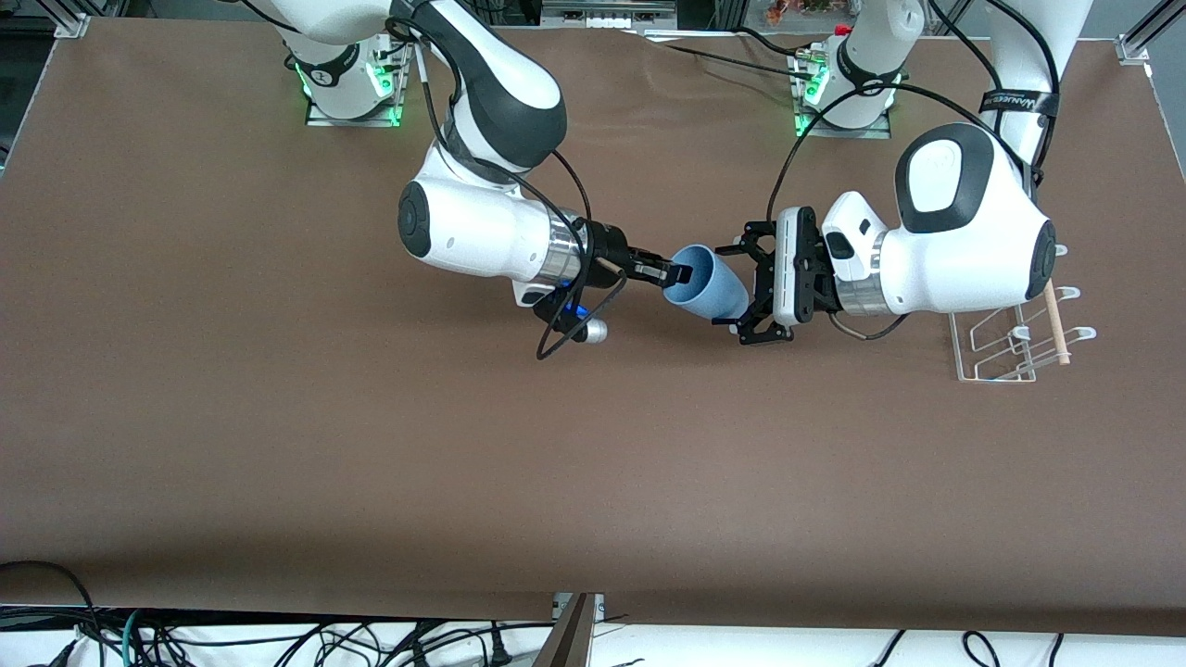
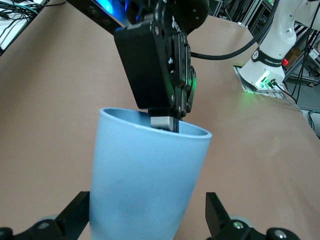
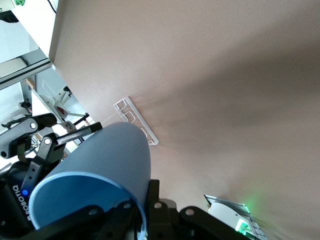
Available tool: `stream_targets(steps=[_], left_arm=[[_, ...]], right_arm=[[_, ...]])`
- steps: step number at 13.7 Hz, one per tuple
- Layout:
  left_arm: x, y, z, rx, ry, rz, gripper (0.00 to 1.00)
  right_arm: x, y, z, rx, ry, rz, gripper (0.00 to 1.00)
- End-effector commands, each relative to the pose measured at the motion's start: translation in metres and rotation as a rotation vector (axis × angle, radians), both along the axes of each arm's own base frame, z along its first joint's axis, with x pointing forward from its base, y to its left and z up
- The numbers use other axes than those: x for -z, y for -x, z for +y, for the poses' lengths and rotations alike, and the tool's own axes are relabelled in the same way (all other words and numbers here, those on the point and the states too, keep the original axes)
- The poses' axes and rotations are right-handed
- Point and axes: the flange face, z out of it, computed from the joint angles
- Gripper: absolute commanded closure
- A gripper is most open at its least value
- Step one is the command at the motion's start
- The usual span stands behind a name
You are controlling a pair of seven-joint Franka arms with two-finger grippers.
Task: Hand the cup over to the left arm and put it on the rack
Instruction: 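Grasp the cup's base with the left gripper beside the right gripper, then open the right gripper and withdraw it while the left gripper holds the cup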
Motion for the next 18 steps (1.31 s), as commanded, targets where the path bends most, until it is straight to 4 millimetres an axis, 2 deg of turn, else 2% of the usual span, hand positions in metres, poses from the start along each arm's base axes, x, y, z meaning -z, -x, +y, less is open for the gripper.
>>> stream_targets(steps=[1, 3, 5, 6, 7, 12, 13, 14, 15, 18], left_arm=[[0.005, 0.009, 0.001, 0.021, 0.012, -0.005, 0.0], [0.005, 0.008, -0.001, 0.017, 0.01, -0.012, 0.03], [0.001, 0.007, -0.004, 0.023, 0.015, -0.033, 0.64], [0.001, 0.006, -0.004, 0.023, 0.016, -0.034, 0.83], [0.001, 0.006, -0.004, 0.023, 0.016, -0.034, 0.98], [-0.003, 0.006, -0.002, 0.023, 0.018, -0.036, 1.0], [-0.004, 0.006, -0.001, 0.022, 0.017, -0.037, 1.0], [-0.008, 0.005, 0.0, 0.019, 0.017, -0.044, 1.0], [-0.011, 0.004, 0.004, 0.016, 0.016, -0.047, 1.0], [-0.024, 0.002, 0.009, 0.045, -0.002, -0.05, 1.0]], right_arm=[[-0.011, -0.007, 0.003, 0.021, -0.033, 0.007, 1.0], [-0.012, -0.006, 0.003, 0.022, -0.034, 0.008, 1.0], [-0.015, -0.007, 0.003, 0.029, -0.035, 0.014, 1.0], [-0.019, -0.008, 0.003, 0.032, -0.04, 0.011, 1.0], [-0.019, -0.008, 0.003, 0.032, -0.041, 0.009, 1.0], [-0.019, -0.008, 0.003, 0.031, -0.041, 0.01, 1.0], [-0.019, -0.008, 0.002, 0.031, -0.04, 0.011, 0.95], [-0.021, -0.01, 0.0, 0.026, -0.04, 0.002, 0.24], [-0.022, -0.011, -0.002, 0.026, -0.037, -0.004, 0.0], [-0.03, -0.029, -0.03, 0.038, -0.034, 0.005, 0.0]])
